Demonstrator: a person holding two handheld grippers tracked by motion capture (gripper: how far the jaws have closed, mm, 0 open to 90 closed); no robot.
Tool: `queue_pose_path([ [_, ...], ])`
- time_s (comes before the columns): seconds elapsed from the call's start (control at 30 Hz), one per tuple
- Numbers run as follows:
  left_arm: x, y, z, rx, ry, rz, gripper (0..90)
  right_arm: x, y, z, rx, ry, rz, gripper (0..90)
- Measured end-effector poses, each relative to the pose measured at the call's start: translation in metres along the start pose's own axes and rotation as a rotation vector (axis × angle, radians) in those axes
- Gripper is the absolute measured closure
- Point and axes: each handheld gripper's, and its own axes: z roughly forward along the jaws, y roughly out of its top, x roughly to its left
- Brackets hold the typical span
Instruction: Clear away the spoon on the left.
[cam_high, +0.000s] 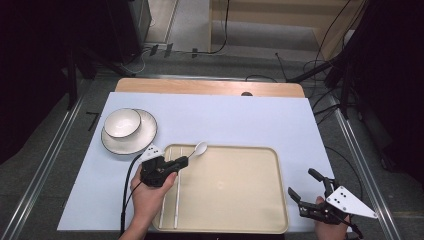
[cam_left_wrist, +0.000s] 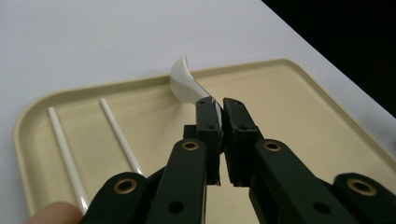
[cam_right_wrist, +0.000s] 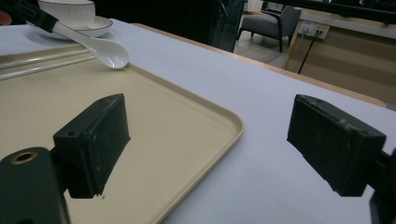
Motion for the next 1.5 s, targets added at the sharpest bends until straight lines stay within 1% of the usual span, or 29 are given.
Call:
queue_pose_path([
  [0.07, 0.000, -0.001, 0.002, 0.004, 0.005, 0.002, 86.5, 0.000, 0.000, 0.000, -0.002, -0.003, -0.001, 13.2],
  [0.17, -0.001, -0.002, 0.004, 0.015, 0.001, -0.002, 86.3, -0.001, 0.000, -0.001, -0.006, -0.005, 0.001, 13.2],
  [0.2, -0.002, -0.002, 0.005, 0.027, -0.002, -0.002, 86.3, -0.001, 0.000, -0.001, -0.006, -0.005, 0.001, 13.2],
  [0.27, -0.005, -0.003, 0.008, 0.059, -0.007, 0.011, 85.8, 0.000, 0.000, 0.000, -0.002, -0.002, 0.000, 13.2],
  [0.33, -0.007, -0.004, 0.011, 0.080, 0.002, 0.019, 84.7, 0.000, 0.000, 0.000, -0.002, 0.000, -0.004, 13.2],
  [0.37, -0.007, -0.004, 0.011, 0.080, 0.002, 0.019, 81.7, 0.000, 0.000, 0.000, -0.002, 0.000, -0.004, 13.2],
  [0.4, -0.007, -0.004, 0.013, 0.096, 0.002, 0.023, 78.5, 0.000, 0.000, 0.000, -0.002, 0.000, -0.003, 13.2],
  [0.43, -0.009, -0.006, 0.017, 0.123, -0.002, 0.031, 76.9, 0.000, 0.000, 0.000, -0.002, 0.000, -0.003, 13.2],
  [0.47, -0.010, -0.006, 0.018, 0.134, 0.004, 0.038, 75.6, 0.000, 0.000, 0.000, -0.003, -0.002, -0.001, 13.2],
  [0.53, -0.011, -0.006, 0.021, 0.157, -0.005, 0.042, 69.9, 0.000, 0.000, 0.000, -0.003, -0.003, 0.000, 13.2],
  [0.57, -0.011, -0.006, 0.021, 0.157, -0.005, 0.042, 65.5, 0.000, 0.000, 0.000, -0.004, -0.004, 0.001, 13.2],
  [0.6, -0.013, -0.006, 0.022, 0.158, 0.004, 0.053, 62.9, 0.000, 0.000, 0.000, -0.002, -0.004, 0.000, 13.2],
  [0.67, -0.014, -0.006, 0.023, 0.158, 0.004, 0.055, 59.9, 0.000, 0.000, 0.000, -0.002, -0.003, 0.000, 13.2],
  [0.7, -0.016, -0.004, 0.024, 0.160, 0.002, 0.061, 61.3, 0.000, 0.000, 0.000, -0.004, -0.005, 0.000, 13.2],
  [0.73, -0.016, -0.004, 0.024, 0.160, 0.002, 0.061, 66.0, 0.000, 0.000, 0.000, -0.004, -0.005, 0.000, 13.2],
  [0.77, -0.017, -0.003, 0.025, 0.157, 0.003, 0.066, 66.0, 0.000, 0.000, -0.001, -0.006, -0.006, 0.001, 13.2],
  [0.83, -0.020, 0.001, 0.030, 0.167, -0.003, 0.084, 82.1, -0.001, 0.000, -0.001, -0.009, -0.008, 0.005, 13.2],
  [0.87, -0.021, 0.003, 0.033, 0.173, -0.004, 0.089, 88.6, -0.001, 0.000, -0.001, -0.011, -0.009, 0.004, 13.2],
  [0.9, -0.023, 0.006, 0.037, 0.178, -0.004, 0.093, 90.0, -0.001, 0.000, -0.001, -0.010, -0.009, 0.005, 13.2],
  [1.0, -0.026, 0.012, 0.052, 0.204, -0.004, 0.092, 90.0, 0.000, 0.000, -0.001, -0.011, -0.005, 0.002, 13.2],
  [1.1, -0.027, 0.016, 0.068, 0.221, 0.003, 0.066, 90.0, 0.001, 0.001, 0.000, -0.012, -0.004, -0.001, 13.2],
  [1.23, -0.030, 0.015, 0.086, 0.242, 0.009, 0.037, 90.0, 0.001, 0.001, 0.000, -0.014, -0.001, 0.001, 13.2],
  [1.27, -0.030, 0.016, 0.090, 0.252, 0.014, 0.043, 90.0, 0.001, 0.001, 0.000, -0.015, 0.000, 0.000, 13.2],
  [1.33, -0.031, 0.016, 0.095, 0.251, 0.024, 0.037, 90.0, 0.000, 0.001, -0.001, -0.018, 0.001, 0.001, 13.2],
  [1.4, -0.030, 0.016, 0.099, 0.271, 0.034, 0.017, 90.0, 0.000, 0.001, -0.001, -0.018, 0.001, 0.002, 13.2],
  [1.43, -0.029, 0.016, 0.101, 0.280, 0.046, 0.010, 90.0, 0.000, 0.001, -0.001, -0.018, 0.000, 0.002, 13.2],
  [1.47, -0.029, 0.016, 0.102, 0.281, 0.056, 0.011, 90.0, 0.000, 0.001, 0.000, -0.017, 0.002, 0.003, 13.2],
  [1.5, -0.028, 0.017, 0.102, 0.286, 0.058, 0.007, 90.0, 0.000, 0.001, 0.000, -0.017, 0.003, -0.002, 13.2],
])
